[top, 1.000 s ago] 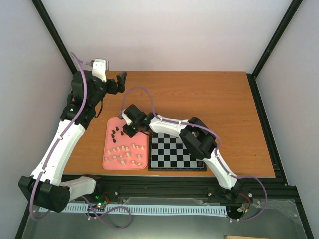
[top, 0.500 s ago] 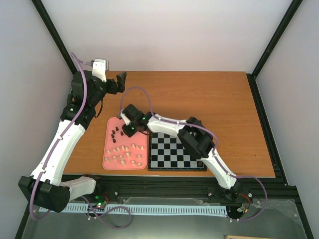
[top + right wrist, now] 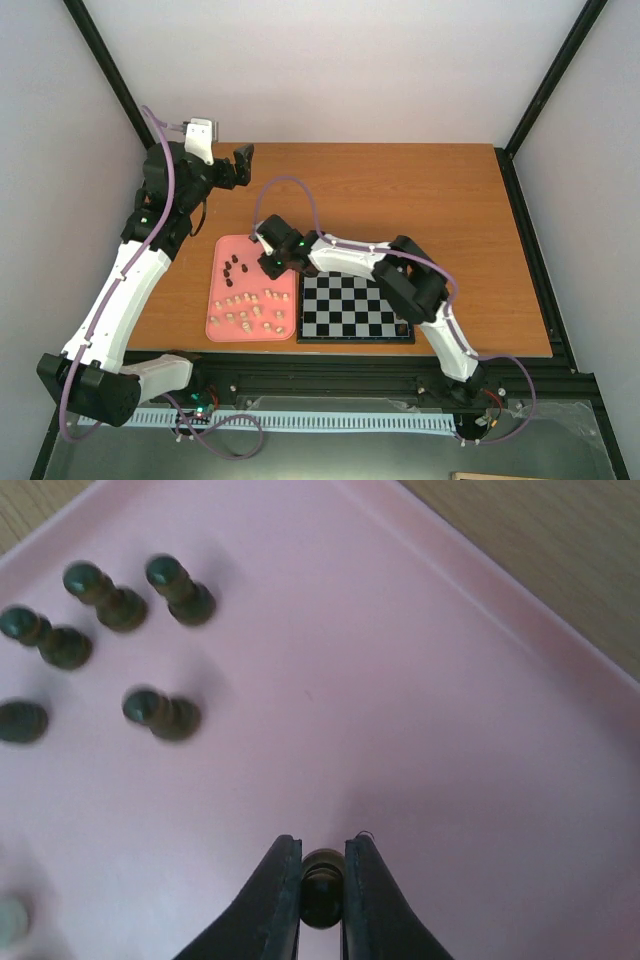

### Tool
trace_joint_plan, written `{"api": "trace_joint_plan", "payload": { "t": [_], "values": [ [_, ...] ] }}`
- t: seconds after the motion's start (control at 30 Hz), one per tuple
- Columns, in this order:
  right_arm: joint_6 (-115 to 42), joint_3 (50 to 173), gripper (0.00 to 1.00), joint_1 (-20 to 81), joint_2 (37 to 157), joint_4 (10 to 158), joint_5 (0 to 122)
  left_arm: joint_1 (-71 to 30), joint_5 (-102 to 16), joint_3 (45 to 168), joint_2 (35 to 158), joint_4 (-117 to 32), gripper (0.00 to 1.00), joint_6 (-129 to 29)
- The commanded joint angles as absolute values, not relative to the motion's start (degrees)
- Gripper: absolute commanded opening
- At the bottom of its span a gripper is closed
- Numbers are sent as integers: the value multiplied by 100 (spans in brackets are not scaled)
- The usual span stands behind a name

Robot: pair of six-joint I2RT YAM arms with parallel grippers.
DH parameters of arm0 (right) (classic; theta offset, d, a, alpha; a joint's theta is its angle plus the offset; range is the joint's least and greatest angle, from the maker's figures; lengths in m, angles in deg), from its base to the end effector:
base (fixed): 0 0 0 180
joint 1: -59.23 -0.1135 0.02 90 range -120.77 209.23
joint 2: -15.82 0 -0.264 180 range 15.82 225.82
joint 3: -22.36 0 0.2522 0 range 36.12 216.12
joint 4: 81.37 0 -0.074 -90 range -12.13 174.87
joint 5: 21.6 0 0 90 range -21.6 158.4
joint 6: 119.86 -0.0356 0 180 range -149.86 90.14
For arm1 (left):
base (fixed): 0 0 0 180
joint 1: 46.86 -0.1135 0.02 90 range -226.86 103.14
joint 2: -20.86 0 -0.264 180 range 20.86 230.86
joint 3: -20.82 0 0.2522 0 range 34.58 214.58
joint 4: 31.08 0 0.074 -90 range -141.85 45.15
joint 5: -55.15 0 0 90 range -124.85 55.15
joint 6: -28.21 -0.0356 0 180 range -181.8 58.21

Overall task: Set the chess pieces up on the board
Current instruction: Pick up the chess piece from the storage box, then place the chess piece on the chessboard.

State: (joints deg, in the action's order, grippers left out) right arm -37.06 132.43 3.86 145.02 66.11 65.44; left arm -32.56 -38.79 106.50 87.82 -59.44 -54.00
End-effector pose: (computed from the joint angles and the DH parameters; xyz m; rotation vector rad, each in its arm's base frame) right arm 0.2787 0.4068 0.1495 -1.0604 2.3161 0.5162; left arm 0.2547 -0.0675 0.4190 0.1501 1.7445 -0.3422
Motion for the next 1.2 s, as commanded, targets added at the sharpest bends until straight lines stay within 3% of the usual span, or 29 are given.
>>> {"api": "trace_joint_plan", "payload": {
  "t": [0.0, 0.3, 0.53, 1.17],
  "values": [
    [-3921, 12347, 3, 349, 13284, 7077, 7340, -3236, -3822, 10700, 8732, -5846, 100, -5403],
    [-4610, 9801, 3, 777, 10824, 6891, 8653, -3236, -3969, 10721, 8816, -5850, 100, -5360],
    [-5210, 8481, 3, 1401, 9698, 6410, 8655, -3236, -4004, 10753, 8870, -5847, 100, -5360],
    [-5331, 7756, 3, 2276, 9563, 6532, 8180, -3236, -4006, 10753, 8922, -5829, 100, -5371]
  ]
}}
